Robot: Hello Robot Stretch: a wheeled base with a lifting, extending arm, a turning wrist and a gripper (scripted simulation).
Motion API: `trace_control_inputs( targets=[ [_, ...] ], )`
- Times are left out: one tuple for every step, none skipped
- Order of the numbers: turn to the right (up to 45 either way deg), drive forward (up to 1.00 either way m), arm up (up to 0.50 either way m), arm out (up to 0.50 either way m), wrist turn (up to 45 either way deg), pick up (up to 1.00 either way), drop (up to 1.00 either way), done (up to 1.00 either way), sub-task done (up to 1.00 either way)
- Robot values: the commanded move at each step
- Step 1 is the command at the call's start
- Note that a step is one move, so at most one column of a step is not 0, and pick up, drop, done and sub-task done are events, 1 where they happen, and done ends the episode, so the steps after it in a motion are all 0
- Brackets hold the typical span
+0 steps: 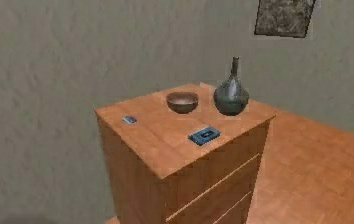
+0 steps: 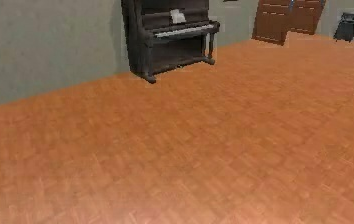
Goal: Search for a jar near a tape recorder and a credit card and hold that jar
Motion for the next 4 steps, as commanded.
trace_control_inputs(
  targets=[
    [45.0,0.00,0.00,0.00,0.0,0.00,0.00,0.00,0.00],
    [45.0,0.00,0.00,0.00,0.0,0.00,0.00,0.00,0.00],
    [21.0,0.00,0.00,0.00,0.0,0.00,0.00,0.00,0.00],
    [0.0,0.05,0.00,0.00,0.0,0.00,0.00,0.00,0.00]
  ],
)
